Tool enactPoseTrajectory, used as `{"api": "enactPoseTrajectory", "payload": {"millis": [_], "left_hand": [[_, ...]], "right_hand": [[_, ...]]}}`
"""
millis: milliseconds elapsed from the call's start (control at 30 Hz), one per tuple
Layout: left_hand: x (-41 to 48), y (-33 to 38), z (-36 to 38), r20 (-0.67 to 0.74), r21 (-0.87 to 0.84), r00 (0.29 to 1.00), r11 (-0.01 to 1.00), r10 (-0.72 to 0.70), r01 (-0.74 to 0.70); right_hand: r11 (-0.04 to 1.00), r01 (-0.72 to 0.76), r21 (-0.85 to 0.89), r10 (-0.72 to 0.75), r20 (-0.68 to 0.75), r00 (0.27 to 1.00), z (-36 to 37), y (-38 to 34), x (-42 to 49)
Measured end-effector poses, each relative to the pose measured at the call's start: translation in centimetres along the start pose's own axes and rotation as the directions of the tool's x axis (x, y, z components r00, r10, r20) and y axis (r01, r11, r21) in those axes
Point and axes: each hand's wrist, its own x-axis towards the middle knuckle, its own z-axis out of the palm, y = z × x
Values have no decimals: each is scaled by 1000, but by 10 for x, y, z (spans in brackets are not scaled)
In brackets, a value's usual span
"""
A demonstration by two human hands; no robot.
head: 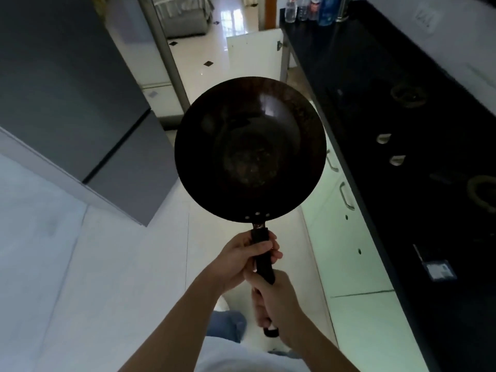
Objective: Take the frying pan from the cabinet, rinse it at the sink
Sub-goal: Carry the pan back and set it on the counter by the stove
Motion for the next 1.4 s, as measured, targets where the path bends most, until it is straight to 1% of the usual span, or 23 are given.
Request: {"api": "enactPoseTrajectory", "payload": {"millis": [100, 200, 433, 633, 767, 1000, 1167, 1333, 1400], "left_hand": [[18, 25, -28, -36, -9, 999, 1000, 26, -26], [38, 55, -60, -57, 2, 997, 999, 47, -46], [90, 150, -140, -63, 1, 995, 997, 78, -79], [127, 226, -205, -35, 17, 998, 998, 54, -53], [149, 261, -235, -44, 0, 999, 1000, 17, -17], [202, 305, -273, -75, -29, 997, 999, -22, 20], [258, 348, -297, -120, -10, 992, 1000, -25, 24], [332, 405, -322, -178, 13, 983, 999, -36, 39], [363, 428, -328, -197, 25, 979, 998, -49, 55]], "right_hand": [[1000, 3, -30, -1, 42, 999, 17, -24, 32], [999, -17, -50, 19, 46, 999, 39, -49, 69], [995, -1, -95, -1, -24, 1000, 104, -125, 164], [997, 6, -76, -10, -56, 998, 161, -181, 236], [999, -36, -26, 34, -59, 998, 184, -209, 274], [991, -115, 66, 120, -75, 990, 201, -253, 335], [980, -137, 143, 144, -36, 989, 203, -296, 398], [990, -19, 143, 19, 2, 1000, 197, -354, 475], [991, -8, 134, 6, 14, 1000, 190, -377, 505]]}}
